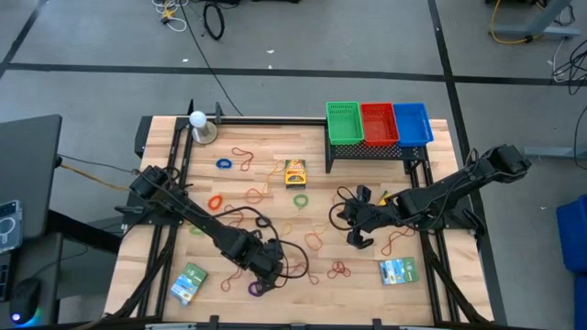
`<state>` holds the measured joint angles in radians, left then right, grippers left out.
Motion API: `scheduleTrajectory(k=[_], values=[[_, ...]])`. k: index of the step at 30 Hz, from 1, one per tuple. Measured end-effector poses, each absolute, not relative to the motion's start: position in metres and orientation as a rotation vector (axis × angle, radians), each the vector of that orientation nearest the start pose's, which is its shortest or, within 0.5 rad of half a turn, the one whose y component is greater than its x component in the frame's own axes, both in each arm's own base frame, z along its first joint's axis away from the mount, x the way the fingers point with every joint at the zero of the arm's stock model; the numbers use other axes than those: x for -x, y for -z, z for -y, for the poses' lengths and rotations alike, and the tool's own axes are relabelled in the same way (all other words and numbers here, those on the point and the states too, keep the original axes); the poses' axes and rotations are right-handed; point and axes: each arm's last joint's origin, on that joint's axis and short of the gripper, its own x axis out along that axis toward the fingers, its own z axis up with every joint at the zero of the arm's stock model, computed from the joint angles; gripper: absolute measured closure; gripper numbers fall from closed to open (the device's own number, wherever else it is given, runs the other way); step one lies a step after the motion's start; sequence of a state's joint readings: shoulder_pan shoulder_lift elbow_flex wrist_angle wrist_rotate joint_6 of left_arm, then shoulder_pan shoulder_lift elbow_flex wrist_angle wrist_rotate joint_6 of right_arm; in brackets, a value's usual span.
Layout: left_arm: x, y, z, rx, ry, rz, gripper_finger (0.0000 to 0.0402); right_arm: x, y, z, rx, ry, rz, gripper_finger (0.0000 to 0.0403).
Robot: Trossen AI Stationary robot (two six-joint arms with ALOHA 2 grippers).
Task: Pick & Place Office Desk Supplies
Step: Put the red rubber band into the red bin
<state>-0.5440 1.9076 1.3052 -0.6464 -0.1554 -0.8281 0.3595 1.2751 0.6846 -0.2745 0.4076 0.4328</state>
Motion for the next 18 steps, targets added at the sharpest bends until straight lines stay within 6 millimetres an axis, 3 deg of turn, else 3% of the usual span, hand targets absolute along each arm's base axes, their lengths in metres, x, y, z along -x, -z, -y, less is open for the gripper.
scheduleTrajectory(k=[5, 10, 14, 18], values=[[-0.323, -0.171, 0.183, 0.211, -0.125, -1.238, 0.0335, -0.23, -0.198, -0.074, -0.084, 0.22, -0.768, 0.0391], [-0.329, -0.157, 0.177, 0.191, -0.122, -1.282, 0.0287, -0.23, -0.198, -0.074, -0.082, 0.222, -0.767, 0.0391], [-0.332, -0.148, 0.175, 0.194, -0.142, -1.303, 0.0284, -0.23, -0.198, -0.074, -0.081, 0.226, -0.765, 0.0391], [-0.335, -0.14, 0.176, 0.225, -0.124, -1.322, 0.0313, -0.23, -0.198, -0.074, -0.08, 0.229, -0.764, 0.0391]])
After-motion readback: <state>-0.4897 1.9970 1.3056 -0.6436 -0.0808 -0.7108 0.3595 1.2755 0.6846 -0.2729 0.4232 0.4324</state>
